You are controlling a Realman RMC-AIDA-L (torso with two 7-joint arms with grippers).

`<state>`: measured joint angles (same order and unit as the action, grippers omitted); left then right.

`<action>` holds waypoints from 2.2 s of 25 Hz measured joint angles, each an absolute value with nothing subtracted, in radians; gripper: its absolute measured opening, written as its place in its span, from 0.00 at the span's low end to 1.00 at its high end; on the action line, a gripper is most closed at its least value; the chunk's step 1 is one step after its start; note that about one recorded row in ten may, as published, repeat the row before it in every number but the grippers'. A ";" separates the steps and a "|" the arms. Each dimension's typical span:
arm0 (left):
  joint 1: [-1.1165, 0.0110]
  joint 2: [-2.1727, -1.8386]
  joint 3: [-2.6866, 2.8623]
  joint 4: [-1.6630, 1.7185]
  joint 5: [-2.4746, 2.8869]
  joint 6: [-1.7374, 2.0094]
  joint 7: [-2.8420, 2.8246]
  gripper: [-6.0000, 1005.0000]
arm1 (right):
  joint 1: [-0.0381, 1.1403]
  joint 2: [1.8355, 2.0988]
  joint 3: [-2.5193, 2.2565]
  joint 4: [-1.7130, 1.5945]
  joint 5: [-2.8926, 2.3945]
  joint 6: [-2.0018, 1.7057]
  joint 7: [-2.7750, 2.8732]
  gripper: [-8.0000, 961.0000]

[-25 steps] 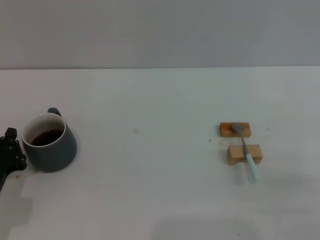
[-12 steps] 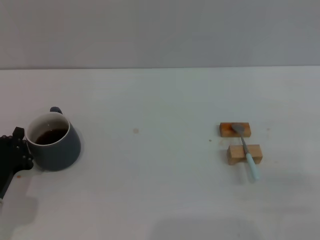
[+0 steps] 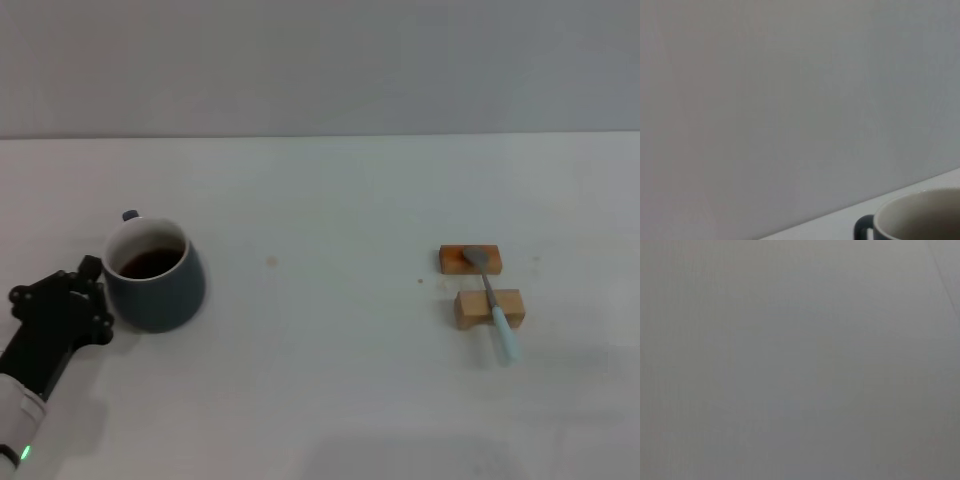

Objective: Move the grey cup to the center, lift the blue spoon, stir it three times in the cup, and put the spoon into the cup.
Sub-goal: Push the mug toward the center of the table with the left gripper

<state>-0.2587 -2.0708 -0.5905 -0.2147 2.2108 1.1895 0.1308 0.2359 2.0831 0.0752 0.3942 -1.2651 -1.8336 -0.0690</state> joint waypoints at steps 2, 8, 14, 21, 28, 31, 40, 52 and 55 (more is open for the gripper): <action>-0.259 -2.071 -0.579 -0.226 2.211 1.193 0.133 0.00 | 0.236 2.083 0.075 0.394 -1.264 -1.834 -0.069 0.73; -0.262 -2.067 -0.589 -0.213 2.206 1.192 0.135 0.01 | 0.229 2.083 0.075 0.394 -1.265 -1.840 -0.069 0.73; -0.298 -2.065 -0.590 -0.178 2.204 1.160 0.135 0.01 | 0.227 2.083 0.075 0.394 -1.269 -1.843 -0.069 0.73; -0.321 -2.068 -0.581 -0.178 2.208 1.147 0.135 0.01 | 0.226 2.083 0.075 0.394 -1.268 -1.853 -0.069 0.73; -0.332 -2.072 -0.547 -0.196 2.210 1.146 0.135 0.01 | 0.227 2.083 0.075 0.394 -1.270 -1.854 -0.069 0.73; -0.334 -2.073 -0.521 -0.213 2.211 1.144 0.135 0.01 | 0.230 2.083 0.075 0.394 -1.270 -1.855 -0.069 0.73; -0.334 -2.074 -0.463 -0.244 2.211 1.141 0.128 0.01 | 0.235 2.083 0.074 0.394 -1.272 -1.859 -0.069 0.73; -0.319 -2.069 -0.479 -0.219 2.203 1.138 0.133 0.01 | 0.226 2.083 0.066 0.394 -1.272 -1.869 -0.069 0.73; -0.321 -2.069 -0.482 -0.215 2.203 1.136 0.133 0.01 | 0.226 2.083 0.066 0.394 -1.272 -1.869 -0.069 0.73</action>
<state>-0.3214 -2.0693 -0.4824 -0.2150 2.2029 1.1365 0.1326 0.2260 2.0831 0.0659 0.3942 -1.2717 -1.8687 -0.0690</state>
